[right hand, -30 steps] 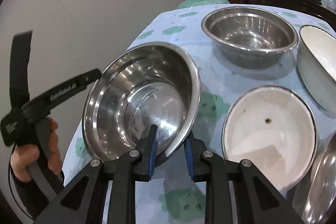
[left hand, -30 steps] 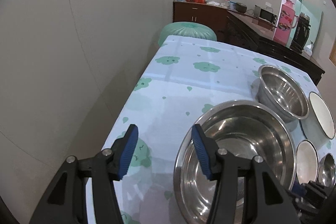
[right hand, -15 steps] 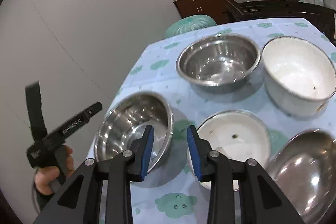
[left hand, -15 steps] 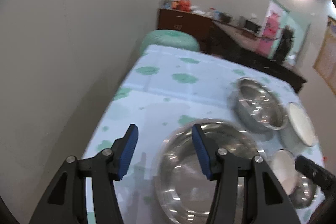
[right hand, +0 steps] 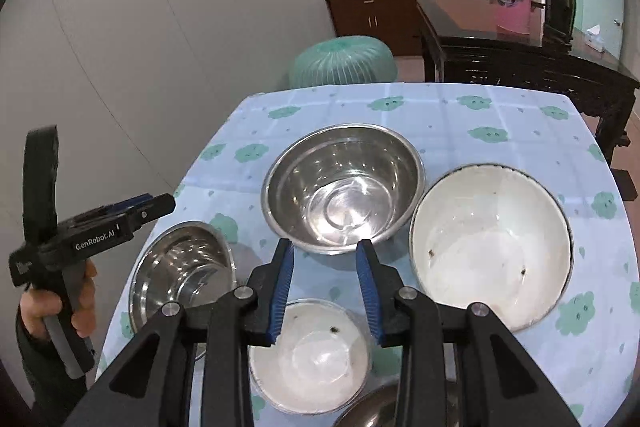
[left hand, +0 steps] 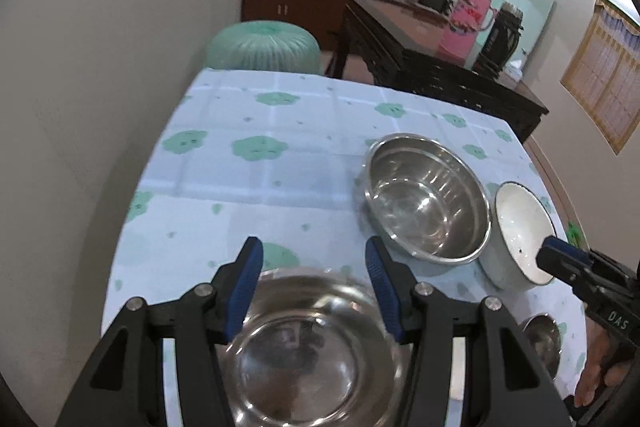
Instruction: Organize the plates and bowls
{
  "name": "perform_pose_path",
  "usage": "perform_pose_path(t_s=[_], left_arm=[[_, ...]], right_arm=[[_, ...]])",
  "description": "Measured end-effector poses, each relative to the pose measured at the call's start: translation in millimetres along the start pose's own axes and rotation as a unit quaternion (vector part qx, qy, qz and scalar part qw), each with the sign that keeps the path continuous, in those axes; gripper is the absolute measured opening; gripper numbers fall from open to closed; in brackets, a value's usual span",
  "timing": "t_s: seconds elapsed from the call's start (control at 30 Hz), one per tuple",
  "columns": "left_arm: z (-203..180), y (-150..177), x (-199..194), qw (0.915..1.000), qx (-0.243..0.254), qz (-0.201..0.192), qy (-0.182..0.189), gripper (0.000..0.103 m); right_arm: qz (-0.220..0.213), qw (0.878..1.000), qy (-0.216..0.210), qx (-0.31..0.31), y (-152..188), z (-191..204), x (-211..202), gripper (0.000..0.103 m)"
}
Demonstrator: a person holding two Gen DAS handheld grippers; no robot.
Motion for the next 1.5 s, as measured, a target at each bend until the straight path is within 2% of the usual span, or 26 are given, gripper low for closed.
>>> perform_pose_path(t_s=[0.2,0.3,0.43,0.6,0.7,0.8,1.13,1.2,1.33,1.37,1.5], left_arm=[[-9,-20,28,0.9991,0.002,0.042,-0.006,0.054],[-9,-28,47,0.9977,-0.013,0.066,0.002,0.054],[-9,-33,68,0.9945,-0.039,0.096,0.016,0.054],[-19,-44,82,0.9936,-0.038,0.104,0.019,0.05],[-25,-45,94,0.9924,-0.034,0.117,0.015,0.045],[-29,-44,106,0.9908,-0.034,0.13,0.015,0.039],[-31,-41,119,0.9889,-0.041,0.143,0.008,0.039],[-27,-42,120,0.9887,-0.047,0.142,0.009,0.039],[-30,-38,129,0.9865,-0.05,0.155,0.017,0.038],[-33,-37,131,0.9864,-0.046,0.157,0.017,0.037],[-46,-31,137,0.9845,-0.033,0.169,0.033,0.016]], right_arm=[[0.027,0.999,0.022,-0.017,-39,-20,22,0.034],[0.035,0.999,0.031,-0.001,-60,-38,40,0.034],[0.075,0.996,0.049,0.003,-73,-53,72,0.034],[0.091,0.994,0.065,0.009,-86,-70,100,0.033],[0.097,0.993,0.062,0.009,-94,-77,112,0.026],[0.105,0.992,0.063,0.008,-97,-84,123,0.026],[0.141,0.989,0.04,-0.005,-86,-85,146,0.026],[0.143,0.988,0.048,-0.025,-83,-81,149,0.016],[0.145,0.987,0.052,-0.035,-81,-81,150,0.014],[0.146,0.987,0.051,-0.036,-81,-81,150,0.014],[0.149,0.987,0.046,-0.036,-82,-83,151,0.014]])
Point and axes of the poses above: each gripper's, at about its wrist camera, not at the fingertips, and x roughly the way its jaws point, z to its left, y to its underside, the point moved 3 cm from there along x, roughly the way its jaws point, and after that the axes turned 4 degrees about x, right-handed, at the moved point
